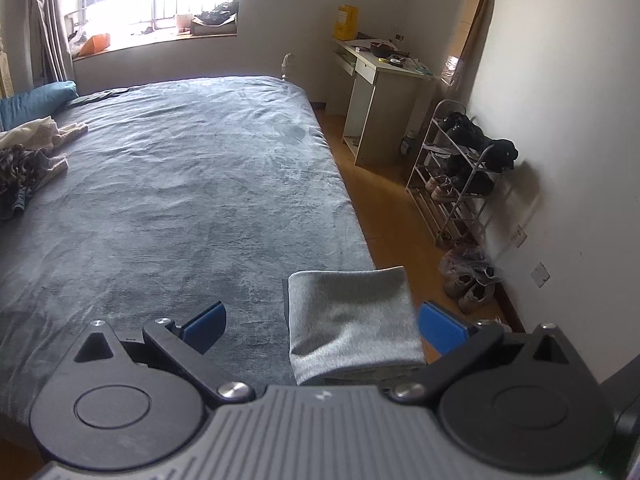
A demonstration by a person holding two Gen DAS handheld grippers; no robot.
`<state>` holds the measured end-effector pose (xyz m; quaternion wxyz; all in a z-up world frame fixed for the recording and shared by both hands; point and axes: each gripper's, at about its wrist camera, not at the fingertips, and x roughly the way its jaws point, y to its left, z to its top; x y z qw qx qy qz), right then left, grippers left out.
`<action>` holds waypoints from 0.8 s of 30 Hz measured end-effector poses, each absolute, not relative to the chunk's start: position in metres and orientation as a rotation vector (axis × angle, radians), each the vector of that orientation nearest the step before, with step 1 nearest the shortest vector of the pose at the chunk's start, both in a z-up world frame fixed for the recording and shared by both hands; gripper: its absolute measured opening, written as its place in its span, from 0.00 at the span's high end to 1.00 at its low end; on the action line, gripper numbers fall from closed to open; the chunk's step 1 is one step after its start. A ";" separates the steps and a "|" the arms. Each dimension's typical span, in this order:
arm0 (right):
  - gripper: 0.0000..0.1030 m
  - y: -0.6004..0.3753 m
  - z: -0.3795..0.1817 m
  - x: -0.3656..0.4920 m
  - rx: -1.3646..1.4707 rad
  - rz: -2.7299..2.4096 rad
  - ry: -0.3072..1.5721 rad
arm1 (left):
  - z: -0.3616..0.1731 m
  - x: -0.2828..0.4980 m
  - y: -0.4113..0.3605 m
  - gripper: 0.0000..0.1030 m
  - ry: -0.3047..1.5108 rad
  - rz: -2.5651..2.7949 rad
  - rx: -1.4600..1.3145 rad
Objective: Fold clothes
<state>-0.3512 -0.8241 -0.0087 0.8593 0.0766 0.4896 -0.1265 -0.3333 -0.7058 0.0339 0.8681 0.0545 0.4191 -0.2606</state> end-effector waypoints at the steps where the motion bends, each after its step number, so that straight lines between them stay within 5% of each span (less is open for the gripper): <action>1: 0.24 -0.824 -0.009 -0.351 0.159 -0.268 1.030 | 0.033 -0.334 -0.707 0.00 0.879 -0.548 0.118; 24: 0.24 -0.836 -0.016 -0.342 0.144 -0.292 1.064 | 0.026 -0.332 -0.722 0.00 0.888 -0.552 0.140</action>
